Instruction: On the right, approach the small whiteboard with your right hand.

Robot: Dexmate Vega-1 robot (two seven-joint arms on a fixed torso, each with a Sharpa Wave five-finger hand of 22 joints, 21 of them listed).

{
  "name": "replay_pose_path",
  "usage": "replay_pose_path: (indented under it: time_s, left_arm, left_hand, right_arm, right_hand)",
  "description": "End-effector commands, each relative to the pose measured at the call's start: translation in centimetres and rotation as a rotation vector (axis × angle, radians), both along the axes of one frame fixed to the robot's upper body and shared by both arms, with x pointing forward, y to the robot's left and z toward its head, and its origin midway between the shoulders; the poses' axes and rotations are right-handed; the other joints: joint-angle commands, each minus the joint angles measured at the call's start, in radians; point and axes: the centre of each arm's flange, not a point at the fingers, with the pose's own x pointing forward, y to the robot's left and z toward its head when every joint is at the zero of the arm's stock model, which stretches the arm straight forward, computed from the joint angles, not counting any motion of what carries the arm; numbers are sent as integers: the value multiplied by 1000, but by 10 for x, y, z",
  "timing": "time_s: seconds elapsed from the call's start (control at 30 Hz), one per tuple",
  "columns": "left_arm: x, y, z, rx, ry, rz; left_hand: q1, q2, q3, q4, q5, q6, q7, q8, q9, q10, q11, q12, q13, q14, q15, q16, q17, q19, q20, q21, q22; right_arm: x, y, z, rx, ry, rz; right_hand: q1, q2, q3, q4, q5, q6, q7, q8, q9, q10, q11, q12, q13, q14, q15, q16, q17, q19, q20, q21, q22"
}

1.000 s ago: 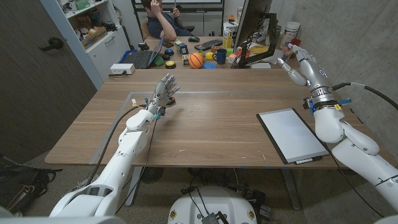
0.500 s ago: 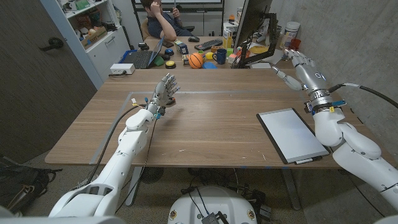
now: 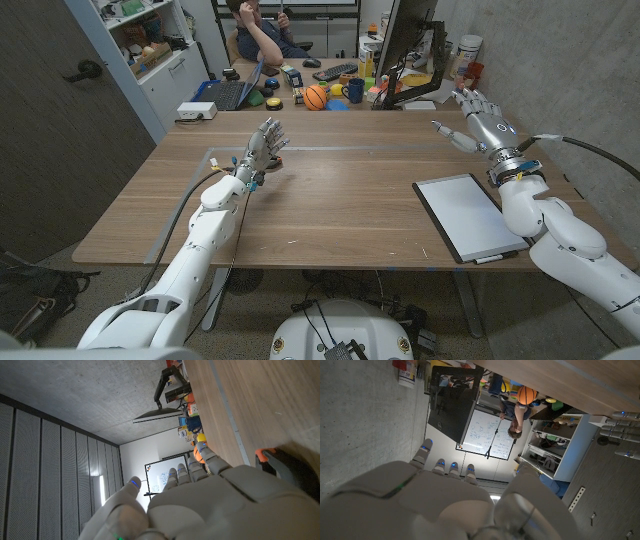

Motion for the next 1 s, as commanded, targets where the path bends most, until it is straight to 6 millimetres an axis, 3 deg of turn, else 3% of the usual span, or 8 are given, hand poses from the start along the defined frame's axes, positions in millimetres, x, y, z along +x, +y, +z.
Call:
replay_pose_path:
  time_s: [0.03, 0.17, 0.37, 0.67, 0.83, 0.97, 1.0]
  left_arm:
    - [-1, 3, -1, 0, -5, -1]
    - [0, 4, 0, -1, -5, -1]
    - [0, 5, 0, -1, -8, -3]
    - [0, 7, -1, -3, -8, -1]
    - [0, 7, -2, -3, -8, -2]
    - [0, 7, -1, -1, -10, -1]
    - [0, 7, -1, -1, -9, 0]
  left_hand:
    - [-2, 4, -6, -1, 5, -7, -2, 2, 2, -1, -7, 5, 4, -3, -6, 4, 3, 6, 6, -1, 6]
    - [-3, 3, -7, -1, 5, -7, -2, 2, 2, 0, -5, 5, 4, -3, -7, 4, 3, 7, 6, -1, 6]
    - [-4, 1, -10, 0, 6, -8, -2, 2, 2, -2, -8, 5, 4, -3, -6, 4, 3, 7, 6, -1, 6]
    - [-5, 0, -12, 1, 6, -7, -2, 2, 2, 0, -7, 5, 4, -3, -7, 4, 3, 6, 6, -2, 6]
    - [-6, 0, -14, 1, 7, -7, -2, 3, 2, -1, -6, 5, 4, -3, -7, 4, 3, 7, 6, -2, 6]
    - [-6, 0, -15, 2, 7, -7, -2, 3, 2, -1, -6, 5, 4, -3, -6, 4, 3, 7, 8, -2, 6]
    - [-6, 0, -15, 2, 7, -7, -2, 3, 2, -1, -6, 5, 4, -3, -6, 4, 3, 8, 7, -2, 6]
  right_arm:
    - [10, 3, -8, -46, 90, -74]
    - [12, 2, -10, -58, 122, -92]
    - [15, 0, -14, -67, 167, -123]
    - [18, -10, -24, -58, 257, -173]
    - [21, -17, -29, -47, 307, -182]
    - [24, -21, -35, -36, 348, -190]
    - [24, -22, -36, -34, 355, -190]
  right_hand:
    - [22, -2, 2, -11, 6, -15, -5, 2, 5, -21, -2, -3, 4, -59, 15, -2, 4, -116, 5, -16, 4]
    - [35, -1, 3, -18, 9, -8, -17, 8, 5, -30, -4, -1, 4, -70, 21, -2, 4, -126, 6, -28, 4]
    - [58, 4, 1, -31, 17, 69, -64, 33, 2, -11, -24, 14, 3, -71, 23, 8, 5, -133, 6, -56, 7]
    - [62, 5, -5, -33, 20, 110, -104, 39, 0, -5, -29, 16, 2, -67, 15, 13, 5, -130, 6, -69, 8]
    - [67, 5, -8, -36, 24, 108, -119, 33, -1, -24, -29, 9, 1, -78, 13, 10, 5, -137, 6, -81, 7]
    - [80, 8, -11, -43, 31, 87, -130, 18, -3, -47, -39, 4, 1, -95, 15, 7, 6, -151, 6, -101, 7]
    - [83, 11, -13, -44, 34, 57, -128, 5, -3, -78, -38, -3, 0, -119, 19, 1, 6, -163, 6, -113, 7]
